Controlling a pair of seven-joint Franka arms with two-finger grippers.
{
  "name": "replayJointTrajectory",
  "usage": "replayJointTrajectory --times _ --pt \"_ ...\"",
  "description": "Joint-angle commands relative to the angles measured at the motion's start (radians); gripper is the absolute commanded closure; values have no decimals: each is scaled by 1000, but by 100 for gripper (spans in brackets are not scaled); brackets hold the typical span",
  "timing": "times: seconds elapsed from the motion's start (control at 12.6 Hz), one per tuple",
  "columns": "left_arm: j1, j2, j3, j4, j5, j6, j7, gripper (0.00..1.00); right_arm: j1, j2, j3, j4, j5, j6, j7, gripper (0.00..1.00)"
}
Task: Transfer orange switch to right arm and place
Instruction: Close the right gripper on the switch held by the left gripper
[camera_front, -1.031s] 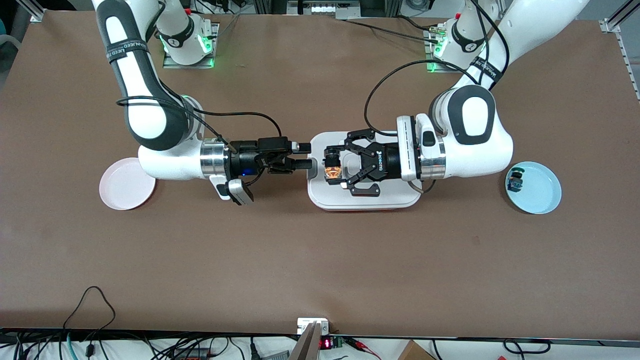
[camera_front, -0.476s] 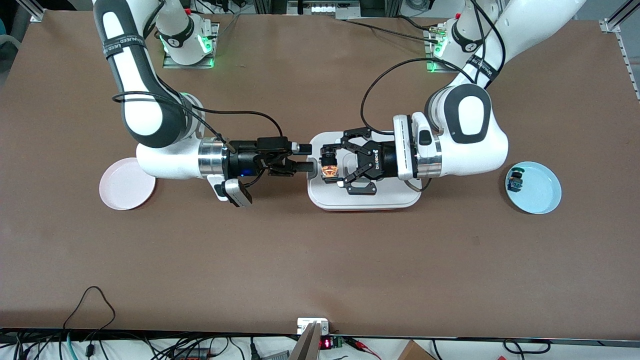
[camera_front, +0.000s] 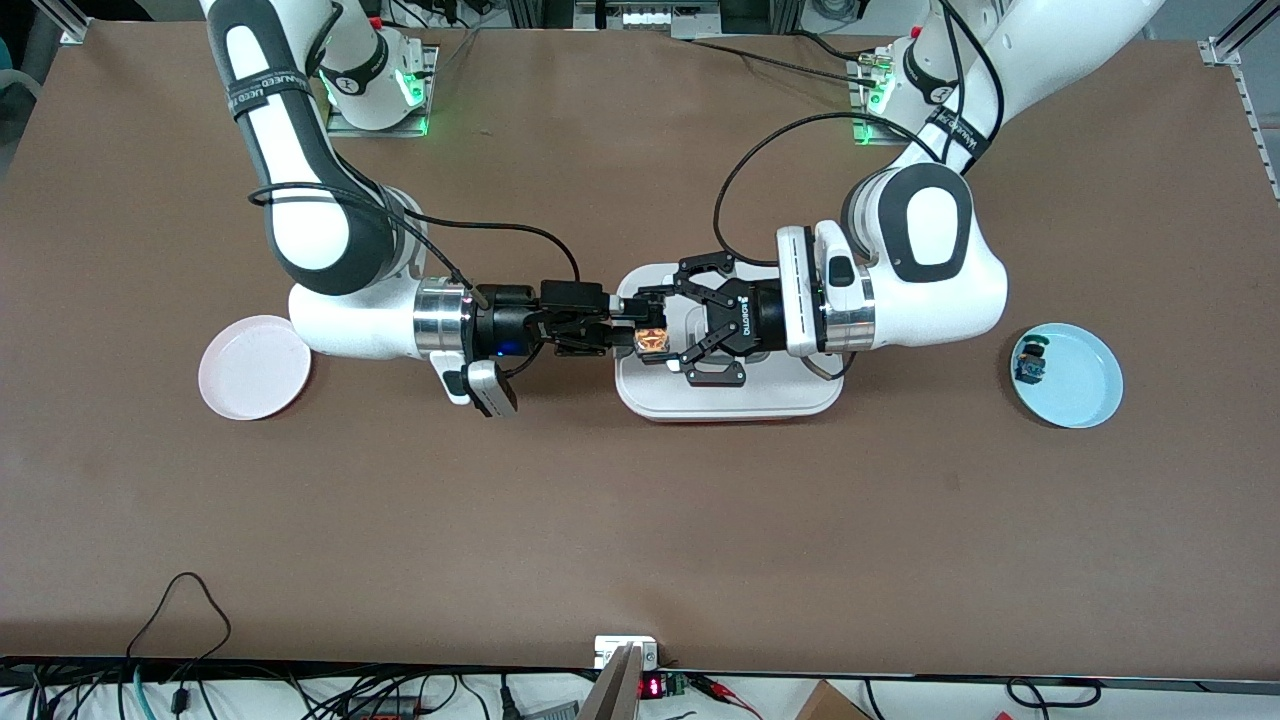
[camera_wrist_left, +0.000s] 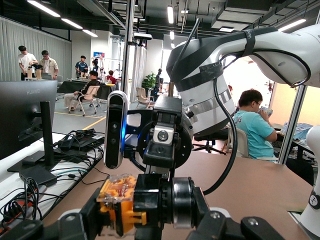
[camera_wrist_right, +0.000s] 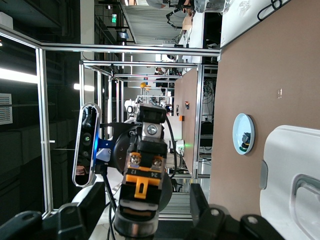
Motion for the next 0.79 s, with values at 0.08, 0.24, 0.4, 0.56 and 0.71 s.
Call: replayJointTrajectory --times 0.08,0.24,0.4,0.56,0.71 --pt "6 -18 -18 -16 -65 16 33 78 6 16 -3 30 20 10 1 40" --pt "6 -16 -19 -16 -65 16 33 78 8 17 -3 30 21 10 1 40" --pt "8 -18 -19 -16 -65 16 33 78 6 16 -3 30 21 10 1 43" --pt "8 -16 -19 -16 -65 16 33 78 8 16 -3 30 21 10 1 58" --pt "8 -16 -19 -16 -65 16 35 78 8 16 -3 30 23 10 2 75"
